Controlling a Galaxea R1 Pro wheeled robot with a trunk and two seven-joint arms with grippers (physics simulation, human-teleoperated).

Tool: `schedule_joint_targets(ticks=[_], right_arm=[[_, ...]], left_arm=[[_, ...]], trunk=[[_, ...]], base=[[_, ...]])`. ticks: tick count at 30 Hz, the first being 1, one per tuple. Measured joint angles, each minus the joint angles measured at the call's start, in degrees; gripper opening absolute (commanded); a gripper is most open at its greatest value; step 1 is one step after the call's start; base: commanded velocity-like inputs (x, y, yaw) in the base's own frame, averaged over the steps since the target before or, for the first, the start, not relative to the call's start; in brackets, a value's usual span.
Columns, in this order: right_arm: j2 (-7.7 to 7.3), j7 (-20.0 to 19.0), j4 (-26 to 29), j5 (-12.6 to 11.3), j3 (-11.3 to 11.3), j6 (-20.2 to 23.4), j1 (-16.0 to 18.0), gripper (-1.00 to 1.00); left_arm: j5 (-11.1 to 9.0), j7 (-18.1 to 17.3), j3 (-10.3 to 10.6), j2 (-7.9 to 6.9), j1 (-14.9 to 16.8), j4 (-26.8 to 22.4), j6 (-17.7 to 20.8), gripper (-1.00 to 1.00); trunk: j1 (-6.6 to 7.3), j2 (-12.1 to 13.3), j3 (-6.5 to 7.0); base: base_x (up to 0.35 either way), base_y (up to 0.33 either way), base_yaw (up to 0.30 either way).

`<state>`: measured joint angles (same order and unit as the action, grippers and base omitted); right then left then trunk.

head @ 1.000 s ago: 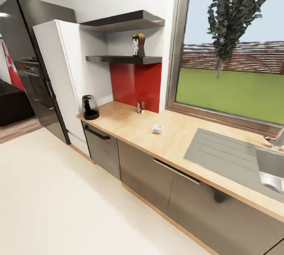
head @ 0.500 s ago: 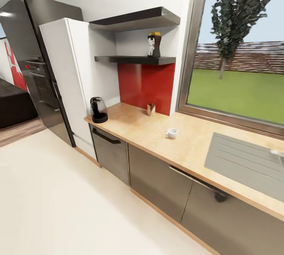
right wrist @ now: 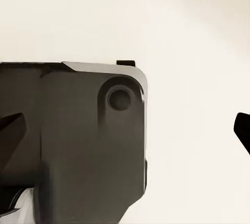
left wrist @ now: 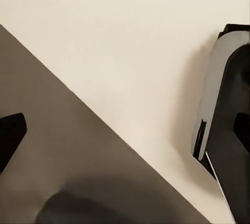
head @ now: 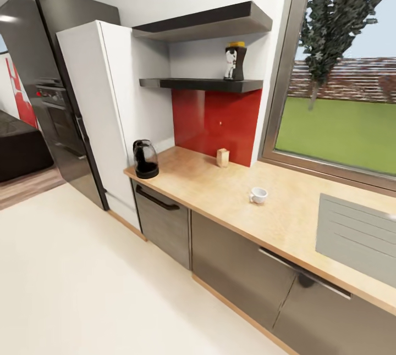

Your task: Set up a coffee station on the kitchen countertop: keep the coffee maker on the countertop, move the bottle of coffee from the kitchen shelf to the counter next to the coffee maker, place a paper coffee filter on top of the coffee maker, put the saucer next to the coffee maker with the coffee cup on the saucer, and place the electric kettle next to the coffee maker.

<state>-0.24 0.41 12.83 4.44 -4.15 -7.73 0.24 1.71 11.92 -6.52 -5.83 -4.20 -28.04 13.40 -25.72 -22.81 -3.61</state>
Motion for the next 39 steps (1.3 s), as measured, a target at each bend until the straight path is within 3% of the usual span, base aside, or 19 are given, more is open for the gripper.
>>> schedule_joint_targets(ticks=[4,16,30,39], right_arm=[[0.1,0.0,0.0,0.0,0.0,0.0,0.0,1.0],[0.18,0.0,-0.1,-0.1,0.0,0.0,0.0,1.0],[0.1,-0.1,-0.1,-0.2,-0.3,0.0,0.0,1.0],[0.06,0.0,-0.1,-0.2,-0.3,0.0,0.0,1.0]], left_arm=[[0.0,0.0,1.0,0.42,0.0,0.1,0.0,1.0],[0.0,0.0,1.3,0.59,0.0,0.2,-0.1,1.0],[0.0,0.0,1.4,1.06,0.0,-0.1,-0.1,1.0],[0.1,0.0,1.4,1.06,0.0,0.0,-0.1,1.0]], trunk=[[0.0,0.0,0.0],[-0.01,0.0,0.0],[-0.03,0.0,0.0],[-0.03,0.0,0.0]], base=[[0.253,0.253,0.0],[0.184,0.287,-0.012],[0.032,0.313,-0.238],[0.0,0.057,-0.264]])
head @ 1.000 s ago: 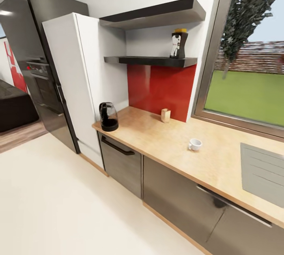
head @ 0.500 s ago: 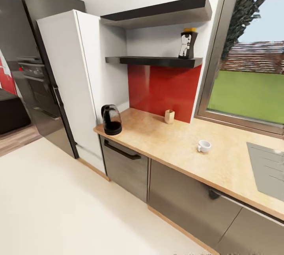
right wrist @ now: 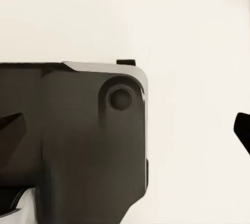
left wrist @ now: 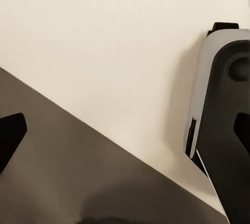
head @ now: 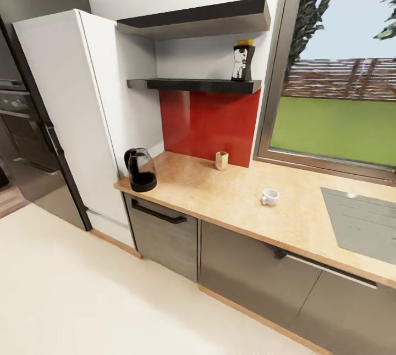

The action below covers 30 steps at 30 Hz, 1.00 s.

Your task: Set up a coffee station on the kitchen countertop: keep the coffee maker on the countertop, move the bottle of coffee from the kitchen shelf to the counter next to the coffee maker, place a paper coffee filter on top of the coffee maker, put the saucer next to the coffee maker with the coffee cup on the saucer, and place the electric kettle next to the coffee maker.

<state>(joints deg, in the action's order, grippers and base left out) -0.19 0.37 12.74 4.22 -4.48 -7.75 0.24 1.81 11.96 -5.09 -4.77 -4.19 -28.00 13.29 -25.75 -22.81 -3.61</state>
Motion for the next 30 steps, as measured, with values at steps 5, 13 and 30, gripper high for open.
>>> schedule_joint_targets(ticks=[5,13,30], right_arm=[[-0.04,0.0,0.0,0.0,0.0,0.0,0.0,1.0],[-0.19,0.0,0.0,0.0,0.0,0.0,0.0,1.0],[-0.2,0.0,0.0,0.0,0.0,0.0,0.0,1.0]], left_arm=[[0.0,0.0,0.0,-0.03,0.0,0.2,0.0,1.0],[0.0,0.0,0.0,-0.08,0.0,0.1,0.0,1.0],[0.0,0.0,0.0,-0.08,0.0,0.1,-1.7,1.0]], trunk=[[0.0,0.0,0.0],[0.0,0.0,0.0],[0.0,0.0,0.0]], base=[[0.0,0.003,-0.264],[0.0,0.0,-0.264],[0.0,0.039,-0.264]])
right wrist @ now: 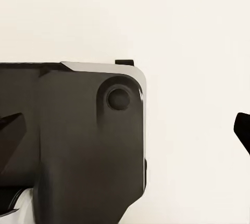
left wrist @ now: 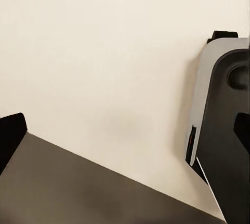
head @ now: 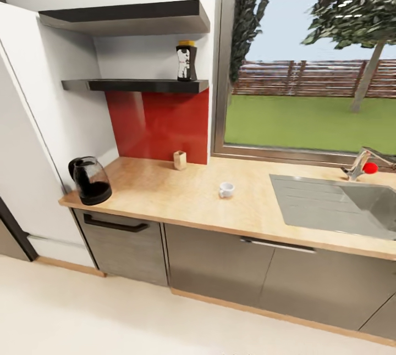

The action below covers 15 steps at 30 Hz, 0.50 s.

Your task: Set up a coffee station on the kitchen countertop: keep the coffee maker on the countertop, move the bottle of coffee from the kitchen shelf to the counter next to the coffee maker, place a paper coffee filter on top of the coffee maker, put the saucer next to the coffee maker with the coffee cup on the saucer, and place the electric kettle next to the coffee maker.

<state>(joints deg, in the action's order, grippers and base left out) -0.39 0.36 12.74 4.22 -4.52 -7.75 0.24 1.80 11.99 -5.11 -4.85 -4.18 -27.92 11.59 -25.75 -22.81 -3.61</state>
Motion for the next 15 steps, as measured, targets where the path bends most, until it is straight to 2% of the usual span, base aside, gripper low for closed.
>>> schedule_joint_targets(ticks=[7,15], right_arm=[[0.0,0.0,0.0,0.0,0.0,0.0,0.0,1.0],[0.0,0.0,0.0,0.0,0.0,0.0,0.0,1.0]], left_arm=[[0.0,0.0,0.0,0.0,0.0,0.2,-1.6,1.0],[0.0,0.0,0.0,0.0,-0.1,0.2,-1.8,1.0]], trunk=[[0.0,0.0,0.0],[0.0,0.0,0.0]], base=[[0.0,0.246,-0.264],[0.0,0.049,-0.264]])
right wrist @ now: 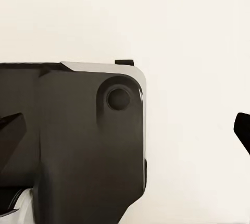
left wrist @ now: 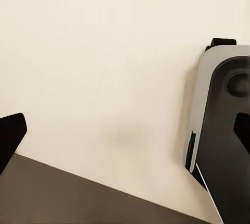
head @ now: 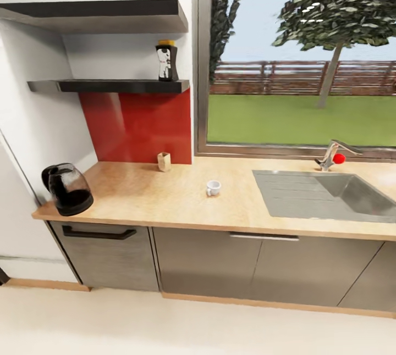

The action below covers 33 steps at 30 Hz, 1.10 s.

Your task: Set up a coffee station on the kitchen countertop: keep the coffee maker on the countertop, move the bottle of coffee from the kitchen shelf to the counter next to the coffee maker, place a paper coffee filter on top of the coffee maker, put the saucer next to the coffee maker with the coffee cup on the saucer, and place the electric kettle next to the coffee maker.

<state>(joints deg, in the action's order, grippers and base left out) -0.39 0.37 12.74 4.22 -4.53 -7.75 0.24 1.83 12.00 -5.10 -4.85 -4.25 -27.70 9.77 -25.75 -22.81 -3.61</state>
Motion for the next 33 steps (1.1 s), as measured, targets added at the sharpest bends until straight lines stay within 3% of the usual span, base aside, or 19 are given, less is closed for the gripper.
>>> schedule_joint_targets(ticks=[14,21,28,33], right_arm=[[0.0,0.0,0.0,0.0,0.0,0.0,0.0,1.0],[0.0,0.1,0.1,0.1,0.2,0.0,0.0,1.0],[-0.07,0.0,0.2,0.2,0.3,-0.1,0.0,1.0],[-0.08,0.0,0.1,0.2,0.3,-0.1,0.0,1.0]], left_arm=[[0.0,0.0,0.0,0.0,0.0,0.0,-0.1,1.0],[0.1,0.0,0.0,0.0,0.0,0.0,-0.5,1.0],[0.1,0.1,0.1,-0.04,0.0,0.1,-4.0,1.0],[0.1,0.3,0.2,-0.15,0.0,0.1,-4.5,1.0]], trunk=[[0.0,0.0,0.0],[0.0,0.0,0.0],[0.0,0.0,0.0],[0.0,0.0,0.0]], base=[[0.0,0.002,-0.244],[0.0,0.0,-0.04],[0.0,0.0,-0.003],[0.0,0.0,0.0]])
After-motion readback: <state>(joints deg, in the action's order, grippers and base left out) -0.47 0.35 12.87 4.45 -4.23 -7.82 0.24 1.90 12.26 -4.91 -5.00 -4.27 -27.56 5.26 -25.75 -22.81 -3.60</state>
